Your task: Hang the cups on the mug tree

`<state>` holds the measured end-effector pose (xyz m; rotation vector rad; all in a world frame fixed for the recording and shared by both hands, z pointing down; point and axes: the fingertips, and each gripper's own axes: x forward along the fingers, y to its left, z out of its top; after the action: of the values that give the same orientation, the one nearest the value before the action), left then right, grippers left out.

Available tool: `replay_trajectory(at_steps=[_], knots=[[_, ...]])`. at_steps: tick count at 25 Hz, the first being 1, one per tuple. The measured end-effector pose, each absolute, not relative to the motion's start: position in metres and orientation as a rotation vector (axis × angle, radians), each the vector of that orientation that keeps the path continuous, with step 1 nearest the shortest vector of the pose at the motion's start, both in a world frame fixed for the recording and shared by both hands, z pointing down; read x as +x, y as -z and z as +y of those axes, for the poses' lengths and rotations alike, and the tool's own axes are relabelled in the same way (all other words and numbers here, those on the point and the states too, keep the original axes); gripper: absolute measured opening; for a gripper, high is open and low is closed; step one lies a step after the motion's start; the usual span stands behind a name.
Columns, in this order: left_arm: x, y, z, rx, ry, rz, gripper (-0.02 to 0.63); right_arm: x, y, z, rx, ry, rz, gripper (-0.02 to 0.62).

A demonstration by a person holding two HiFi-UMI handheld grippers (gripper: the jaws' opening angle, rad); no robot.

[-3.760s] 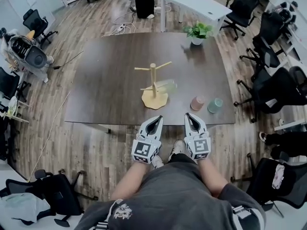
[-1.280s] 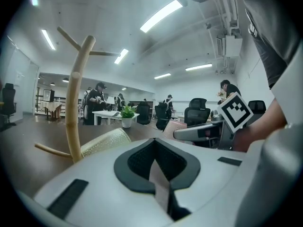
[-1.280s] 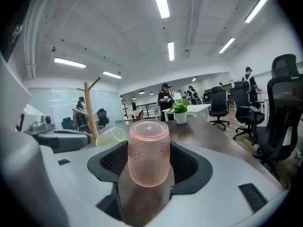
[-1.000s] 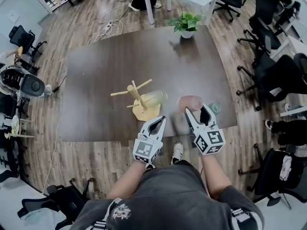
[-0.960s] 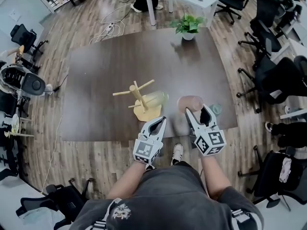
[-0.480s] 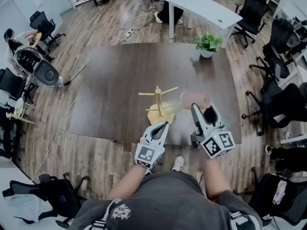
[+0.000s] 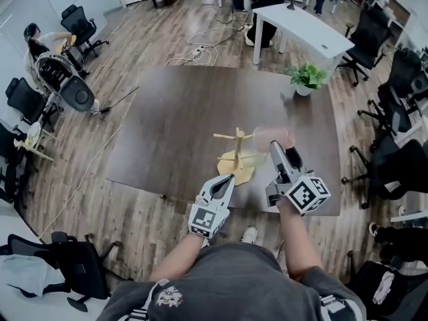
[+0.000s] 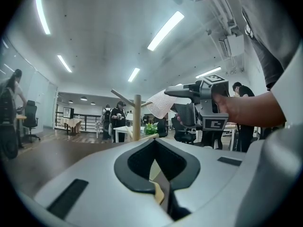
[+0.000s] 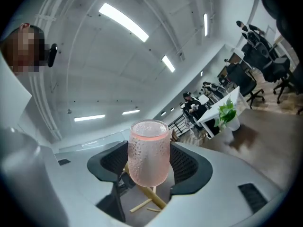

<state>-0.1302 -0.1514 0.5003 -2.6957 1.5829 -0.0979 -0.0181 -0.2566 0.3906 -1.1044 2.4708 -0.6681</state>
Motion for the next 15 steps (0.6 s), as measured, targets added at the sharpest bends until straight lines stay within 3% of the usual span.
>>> replay_trajectory(at_steps=[15], knots=[[-0.153,-0.511,-0.150,-2.681,0.097,1.667,0.006,-0.055,-0.419,-0.263,-0.802,1.025,2.373,0.296]])
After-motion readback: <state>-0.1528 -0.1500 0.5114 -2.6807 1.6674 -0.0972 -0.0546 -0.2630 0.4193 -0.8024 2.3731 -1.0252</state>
